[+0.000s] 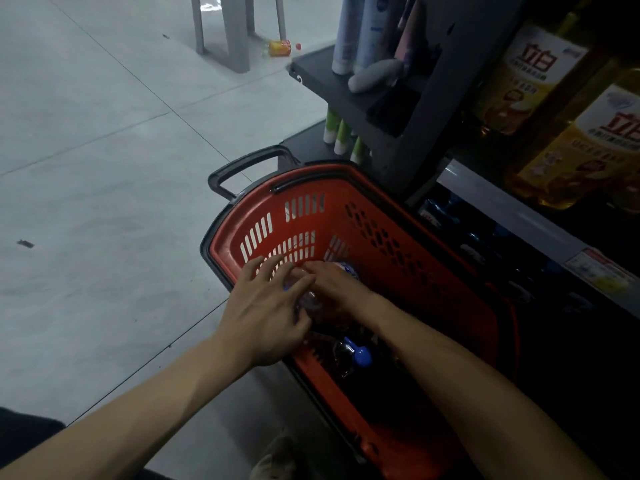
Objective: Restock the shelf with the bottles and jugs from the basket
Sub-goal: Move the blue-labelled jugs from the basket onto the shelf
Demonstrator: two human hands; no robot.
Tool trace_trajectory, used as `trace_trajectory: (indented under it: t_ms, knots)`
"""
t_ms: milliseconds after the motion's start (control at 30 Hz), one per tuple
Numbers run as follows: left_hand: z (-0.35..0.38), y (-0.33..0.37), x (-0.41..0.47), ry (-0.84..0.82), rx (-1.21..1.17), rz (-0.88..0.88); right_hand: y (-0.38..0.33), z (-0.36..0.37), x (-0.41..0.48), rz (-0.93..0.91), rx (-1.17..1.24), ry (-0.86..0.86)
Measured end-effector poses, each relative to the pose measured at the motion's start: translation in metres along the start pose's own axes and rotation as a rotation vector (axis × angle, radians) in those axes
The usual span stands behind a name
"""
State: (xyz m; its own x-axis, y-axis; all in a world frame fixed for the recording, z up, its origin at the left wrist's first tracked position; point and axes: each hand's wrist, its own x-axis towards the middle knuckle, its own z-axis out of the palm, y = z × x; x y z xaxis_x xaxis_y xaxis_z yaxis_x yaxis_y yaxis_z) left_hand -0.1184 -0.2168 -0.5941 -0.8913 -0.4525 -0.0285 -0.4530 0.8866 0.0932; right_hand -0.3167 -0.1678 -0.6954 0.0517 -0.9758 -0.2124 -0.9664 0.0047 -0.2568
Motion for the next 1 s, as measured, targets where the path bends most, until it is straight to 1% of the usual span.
trace_trajectory:
  t_ms: [67,200,267,300,433,500,600,667,733,800,833,933,1000]
  knots:
    - [0.0,-0.001,0.001,-0.008,-0.005,0.011,-0.003,-0.01,0.002,0.025,0.074,0.012]
    - [0.001,0.0,-0.003,0.023,-0.023,0.003,-0.005,-0.025,-0.009,0.066,0.296,0.151]
    - [0.002,0.0,-0.004,0.035,-0.032,-0.011,-0.006,-0.036,-0.017,0.125,0.424,0.232]
    - [0.003,0.001,-0.004,0.042,-0.039,-0.015,-0.007,-0.041,-0.021,0.184,0.489,0.279]
    - [0.003,0.003,-0.004,0.038,-0.065,-0.019,-0.001,-0.055,-0.038,0.544,0.78,0.535]
    - [0.001,0.002,-0.002,0.021,-0.07,-0.008,0.004,-0.056,-0.049,0.629,0.944,0.608]
    - [-0.006,0.004,-0.003,-0.044,-0.056,0.009,0.001,-0.061,-0.066,0.638,1.056,0.672]
    - [-0.009,0.006,-0.001,-0.088,-0.046,0.002,-0.005,-0.072,-0.077,0.603,1.085,0.685]
    - [-0.014,0.005,0.002,-0.114,-0.091,-0.034,-0.008,-0.088,-0.089,0.568,1.089,0.683]
    - [-0.022,0.005,0.01,-0.152,-0.223,-0.03,-0.014,-0.109,-0.106,0.539,1.067,0.673]
    - [-0.03,0.007,0.014,-0.188,-0.357,-0.017,-0.019,-0.121,-0.116,0.522,1.042,0.66]
    - [-0.058,0.021,0.025,-0.293,-0.886,-0.02,-0.034,-0.16,-0.148,0.475,1.021,0.634]
    - [-0.076,0.032,0.033,-0.366,-1.107,-0.042,-0.043,-0.185,-0.169,0.438,1.043,0.628]
